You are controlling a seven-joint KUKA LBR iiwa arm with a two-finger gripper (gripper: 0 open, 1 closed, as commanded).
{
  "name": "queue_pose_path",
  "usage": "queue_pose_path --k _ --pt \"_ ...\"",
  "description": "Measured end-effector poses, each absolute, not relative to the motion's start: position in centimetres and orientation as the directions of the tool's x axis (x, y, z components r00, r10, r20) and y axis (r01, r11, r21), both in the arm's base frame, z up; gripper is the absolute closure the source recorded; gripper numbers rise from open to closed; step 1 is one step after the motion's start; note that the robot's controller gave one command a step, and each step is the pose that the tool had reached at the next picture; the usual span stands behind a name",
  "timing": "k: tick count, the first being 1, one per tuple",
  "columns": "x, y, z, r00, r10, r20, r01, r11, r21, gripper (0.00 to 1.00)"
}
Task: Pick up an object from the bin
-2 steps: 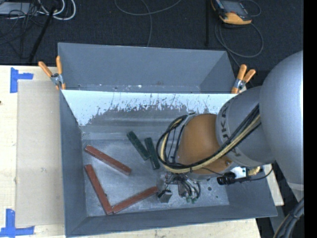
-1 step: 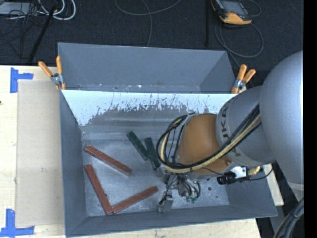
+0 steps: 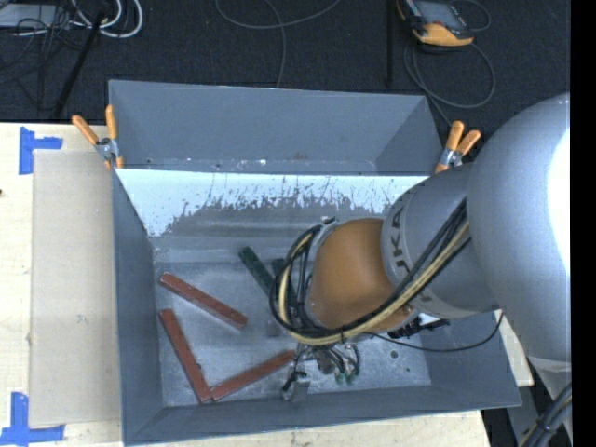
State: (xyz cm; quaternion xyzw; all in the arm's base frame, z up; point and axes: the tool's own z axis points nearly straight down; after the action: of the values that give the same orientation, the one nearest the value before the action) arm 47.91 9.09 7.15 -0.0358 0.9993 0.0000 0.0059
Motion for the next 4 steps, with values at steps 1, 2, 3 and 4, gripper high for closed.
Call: queue_pose_path --k 1,2,3,4 --pt "47.6 9.1 6.9 -0.997 -0.075 0.001 -0.075 0.997 -0.001 1.0" --pt "49.0 8.9 10.2 -1.0 0.019 -0.002 0.019 1.0 0.0 1.0" --pt "48.9 8.9 10.1 -1.0 0.016 0.001 0.016 1.0 0.0 0.0" --pt "47.3 10.2 7.0 -1.0 0.028 -0.006 0.028 1.0 0.0 0.0"
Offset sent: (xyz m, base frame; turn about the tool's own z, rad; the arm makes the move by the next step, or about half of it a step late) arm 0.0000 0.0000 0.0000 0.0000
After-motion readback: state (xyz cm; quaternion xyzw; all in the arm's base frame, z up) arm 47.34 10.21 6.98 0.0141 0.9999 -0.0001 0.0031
